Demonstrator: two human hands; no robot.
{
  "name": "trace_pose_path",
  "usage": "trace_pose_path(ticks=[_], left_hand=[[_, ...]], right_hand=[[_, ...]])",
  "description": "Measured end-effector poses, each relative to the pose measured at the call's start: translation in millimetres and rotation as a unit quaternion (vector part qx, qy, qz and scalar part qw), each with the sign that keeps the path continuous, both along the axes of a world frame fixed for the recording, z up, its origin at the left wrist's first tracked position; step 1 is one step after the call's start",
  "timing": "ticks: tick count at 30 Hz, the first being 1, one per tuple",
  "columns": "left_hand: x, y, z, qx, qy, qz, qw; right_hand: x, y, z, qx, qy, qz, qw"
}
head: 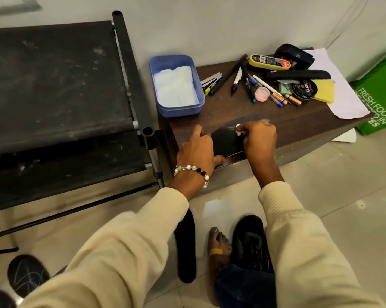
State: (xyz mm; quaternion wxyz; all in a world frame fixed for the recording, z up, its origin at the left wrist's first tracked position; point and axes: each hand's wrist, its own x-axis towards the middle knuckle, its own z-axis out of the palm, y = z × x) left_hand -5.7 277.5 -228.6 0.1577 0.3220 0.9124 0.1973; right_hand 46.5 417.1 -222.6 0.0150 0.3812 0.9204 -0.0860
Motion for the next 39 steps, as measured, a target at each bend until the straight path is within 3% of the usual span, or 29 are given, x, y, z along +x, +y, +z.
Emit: trace_pose_path(ticks=[7,15,21,28,33,36,39], left_hand=[[1,0,-1,-0.004,-0.004,0.005,1.000],[-1,-1,-1,0.000,-0.007,-0.001,1.000],[-1,-1,-2,0.002,-0.014,0.008,1.000],[-1,-2,-3,0.016,-0.007,0.000,1.000],[-2,-2,-2,0.010,-0.013,0.008,1.000],[-1,-2,-1,0.004,-0.018,0.013,1.000],[-1,-2,-1,0.005,-0.014,0.009,1.000]], right_hand=[[-10,-22,-11,0.015,0.053,0.105,0.993],[-6,-3,-11,0.030,0.082,0.030,0.996],[-15,-21,-13,0.045,0.059,0.129,0.989],[-19,-4,-6,0.038,0.064,0.035,0.997],[-21,-16,-9,0.036,0.027,0.084,0.995],[-23,-15,-16,0.031,0.057,0.128,0.990],[-24,-3,-16,0.032,0.068,0.093,0.993]])
